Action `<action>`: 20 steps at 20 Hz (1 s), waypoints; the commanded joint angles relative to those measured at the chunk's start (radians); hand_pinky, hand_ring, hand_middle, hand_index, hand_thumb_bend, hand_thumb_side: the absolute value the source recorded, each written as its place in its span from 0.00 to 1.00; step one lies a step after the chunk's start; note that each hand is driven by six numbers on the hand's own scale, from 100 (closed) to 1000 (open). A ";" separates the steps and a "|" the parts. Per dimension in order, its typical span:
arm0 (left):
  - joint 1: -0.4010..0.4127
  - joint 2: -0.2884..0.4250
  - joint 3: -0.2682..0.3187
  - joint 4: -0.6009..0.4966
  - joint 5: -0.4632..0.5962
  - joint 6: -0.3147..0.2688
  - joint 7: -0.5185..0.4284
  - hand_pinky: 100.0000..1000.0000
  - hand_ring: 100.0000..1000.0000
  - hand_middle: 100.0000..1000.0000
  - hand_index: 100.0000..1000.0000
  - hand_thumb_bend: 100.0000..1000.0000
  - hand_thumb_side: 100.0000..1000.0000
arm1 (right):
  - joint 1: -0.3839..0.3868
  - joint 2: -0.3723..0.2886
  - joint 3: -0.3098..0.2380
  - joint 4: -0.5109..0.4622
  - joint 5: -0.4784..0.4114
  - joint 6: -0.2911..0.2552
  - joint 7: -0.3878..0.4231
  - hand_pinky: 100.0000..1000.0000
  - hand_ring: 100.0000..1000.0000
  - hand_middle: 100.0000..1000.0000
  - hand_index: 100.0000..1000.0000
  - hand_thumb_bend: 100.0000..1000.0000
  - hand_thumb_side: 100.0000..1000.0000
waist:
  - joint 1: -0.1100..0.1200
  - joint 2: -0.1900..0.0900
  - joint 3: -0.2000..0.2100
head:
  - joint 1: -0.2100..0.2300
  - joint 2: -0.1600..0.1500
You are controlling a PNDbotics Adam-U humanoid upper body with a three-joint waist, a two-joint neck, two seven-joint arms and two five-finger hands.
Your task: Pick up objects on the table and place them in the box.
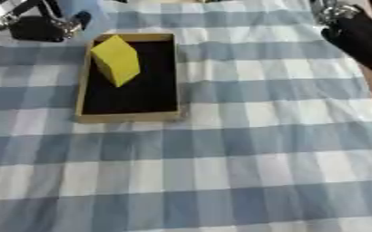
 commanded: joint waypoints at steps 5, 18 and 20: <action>-0.023 0.023 -0.018 -0.080 0.028 0.020 -0.049 0.52 0.54 0.49 0.75 0.00 0.60 | -0.008 -0.018 -0.010 -0.015 -0.003 0.002 -0.001 0.80 0.77 0.53 0.80 0.00 0.86 | 0.000 -0.030 -0.002 | -0.003 0.006; 0.002 0.008 -0.051 -0.025 -0.089 -0.016 -0.061 0.54 0.55 0.50 0.75 0.01 0.58 | -0.011 -0.010 -0.013 -0.015 -0.008 0.001 -0.004 0.80 0.77 0.53 0.80 0.00 0.86 | -0.001 -0.025 -0.014 | -0.001 0.006; 0.003 0.005 -0.053 -0.015 -0.104 -0.024 -0.059 0.54 0.55 0.50 0.75 0.01 0.58 | -0.011 -0.009 -0.013 -0.015 -0.009 0.001 -0.003 0.80 0.77 0.53 0.80 0.00 0.86 | -0.001 -0.024 -0.015 | -0.001 0.006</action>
